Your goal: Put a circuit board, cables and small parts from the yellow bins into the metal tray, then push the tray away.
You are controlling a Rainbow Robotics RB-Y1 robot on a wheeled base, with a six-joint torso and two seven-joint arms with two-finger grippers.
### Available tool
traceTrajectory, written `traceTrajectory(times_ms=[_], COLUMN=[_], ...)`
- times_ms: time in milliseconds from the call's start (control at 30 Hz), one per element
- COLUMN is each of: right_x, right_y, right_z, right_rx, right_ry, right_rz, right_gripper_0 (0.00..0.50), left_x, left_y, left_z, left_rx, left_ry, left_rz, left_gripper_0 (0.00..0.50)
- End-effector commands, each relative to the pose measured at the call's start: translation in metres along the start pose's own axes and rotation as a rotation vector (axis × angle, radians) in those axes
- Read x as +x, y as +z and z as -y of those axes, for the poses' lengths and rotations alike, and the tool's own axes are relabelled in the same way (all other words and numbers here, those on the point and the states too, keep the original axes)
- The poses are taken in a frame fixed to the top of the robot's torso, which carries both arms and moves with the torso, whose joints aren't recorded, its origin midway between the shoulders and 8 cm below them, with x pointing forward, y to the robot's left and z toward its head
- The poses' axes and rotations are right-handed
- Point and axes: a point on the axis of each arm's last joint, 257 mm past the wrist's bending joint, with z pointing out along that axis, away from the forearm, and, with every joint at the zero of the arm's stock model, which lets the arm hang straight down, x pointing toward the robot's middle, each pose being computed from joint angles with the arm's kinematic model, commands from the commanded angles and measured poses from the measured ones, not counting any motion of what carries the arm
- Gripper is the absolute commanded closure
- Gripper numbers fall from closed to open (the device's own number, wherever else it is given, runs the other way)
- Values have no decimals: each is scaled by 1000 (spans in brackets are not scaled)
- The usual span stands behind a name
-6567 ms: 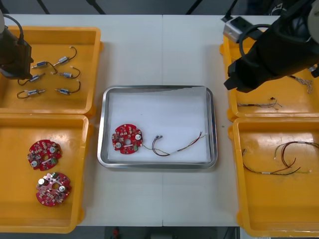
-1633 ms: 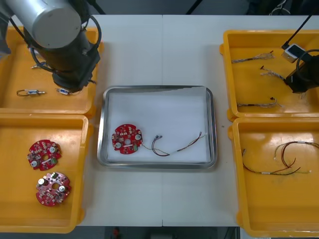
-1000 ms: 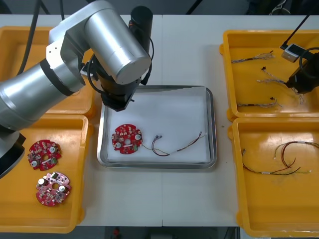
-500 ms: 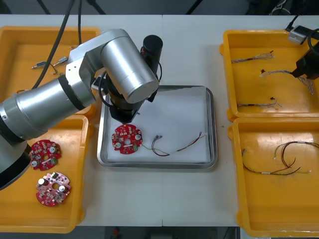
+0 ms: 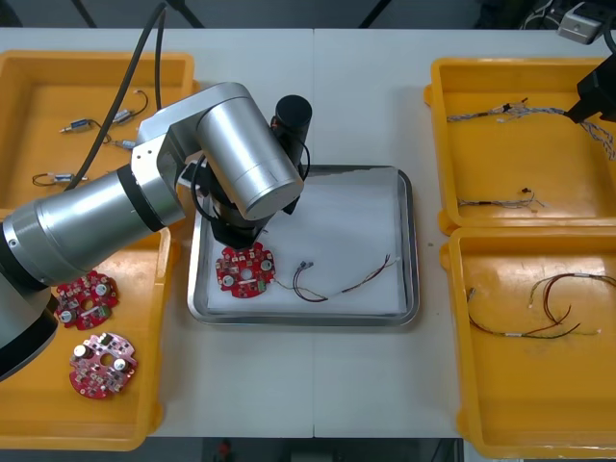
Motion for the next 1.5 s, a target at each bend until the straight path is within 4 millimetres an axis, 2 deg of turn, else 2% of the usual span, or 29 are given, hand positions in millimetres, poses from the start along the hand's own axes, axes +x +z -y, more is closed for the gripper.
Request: traceTrajectory(times_ms=[33,167,267,433,533,700,933,1033,1067,1133,1267,1500], right_x=[3,5,6,9,10,10,3,-3,-3,-5,-8,-11], right_y=[-17,-19,-22,-24,-22,-18,-13,-10,-9,-8,-7,-3], right_z=[-6,-20,-31,-49,-58,-75,-95,-105,-106,-112,-118,-127], right_rx=[42,58,76,124,144,165,132,117,115,114,111,93], right_ry=[71,87,110,129,139,131,102,81,78,56,35,11], right_rz=[38,49,66,79,90,95,104,113,111,111,112,112], right_gripper_0=[500,500,500,500,500,500,500,500,500,500,500,500], left_x=[11,10,8,2,-2,-8,-33,-56,-59,-79,-114,-166], left_y=[1,1,1,0,-4,-21,-75,-107,-112,-131,-162,-195], left_z=[2,3,3,3,4,11,19,20,20,19,21,13], left_rx=[21,21,24,21,27,47,34,26,25,20,46,72], left_ry=[67,69,70,67,70,48,13,-1,5,17,31,41], left_rz=[-4,0,5,16,24,-2,-41,-59,-63,-74,-109,-159], left_gripper_0=[470,416,343,136,79,52,45,24,19,0,0,0])
